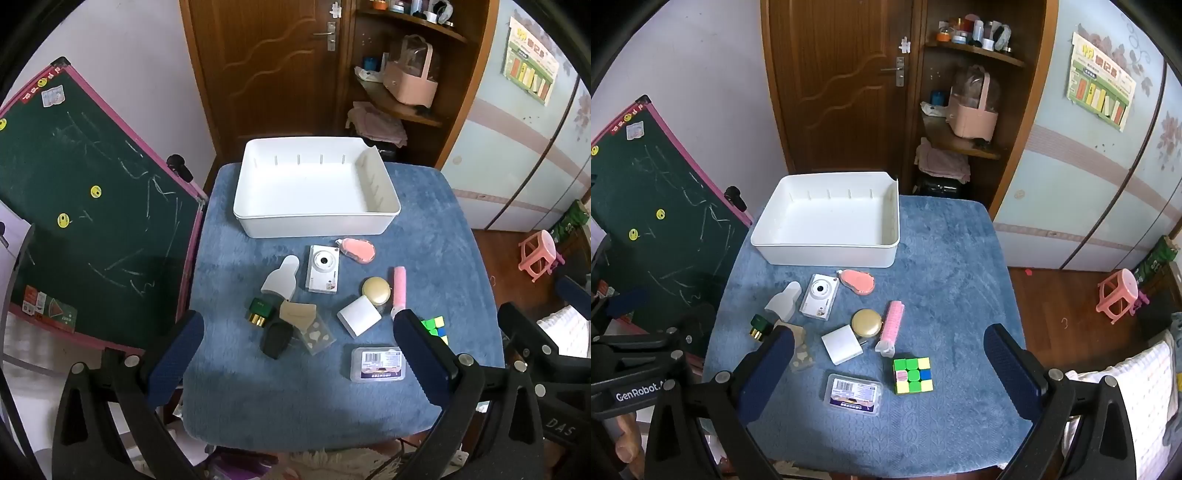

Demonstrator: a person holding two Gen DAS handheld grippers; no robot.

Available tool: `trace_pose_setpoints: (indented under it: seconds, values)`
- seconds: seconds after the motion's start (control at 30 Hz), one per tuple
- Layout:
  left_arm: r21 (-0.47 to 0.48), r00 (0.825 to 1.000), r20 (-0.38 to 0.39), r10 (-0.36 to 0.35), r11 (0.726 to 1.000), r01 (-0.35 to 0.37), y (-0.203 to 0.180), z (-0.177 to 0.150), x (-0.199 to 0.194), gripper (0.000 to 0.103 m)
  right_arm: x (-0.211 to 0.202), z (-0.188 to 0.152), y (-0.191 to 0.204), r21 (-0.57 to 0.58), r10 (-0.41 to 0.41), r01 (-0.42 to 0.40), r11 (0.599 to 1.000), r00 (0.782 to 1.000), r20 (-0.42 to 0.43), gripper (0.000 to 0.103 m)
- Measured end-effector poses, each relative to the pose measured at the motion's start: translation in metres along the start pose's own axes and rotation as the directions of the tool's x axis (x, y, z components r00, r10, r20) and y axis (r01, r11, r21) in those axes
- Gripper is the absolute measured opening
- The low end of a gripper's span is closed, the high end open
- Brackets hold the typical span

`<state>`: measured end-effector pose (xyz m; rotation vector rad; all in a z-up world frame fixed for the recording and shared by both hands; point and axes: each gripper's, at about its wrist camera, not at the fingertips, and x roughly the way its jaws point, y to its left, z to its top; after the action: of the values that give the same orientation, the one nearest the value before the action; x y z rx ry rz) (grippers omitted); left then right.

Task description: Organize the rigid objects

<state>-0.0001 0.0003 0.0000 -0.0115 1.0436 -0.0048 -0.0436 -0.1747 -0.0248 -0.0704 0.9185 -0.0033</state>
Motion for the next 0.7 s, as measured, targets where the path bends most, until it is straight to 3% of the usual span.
trace_pose_setpoints:
  seconds: [0.7]
  values:
    - [0.007, 1.000, -0.006, 0.022, 1.000, -0.022, 0.009, -0.005, -0.001, 0.102, -0.002, -0.001, 0.003, -0.006, -0.003, 0.003, 1.000, 1.000, 0.001, 0.103]
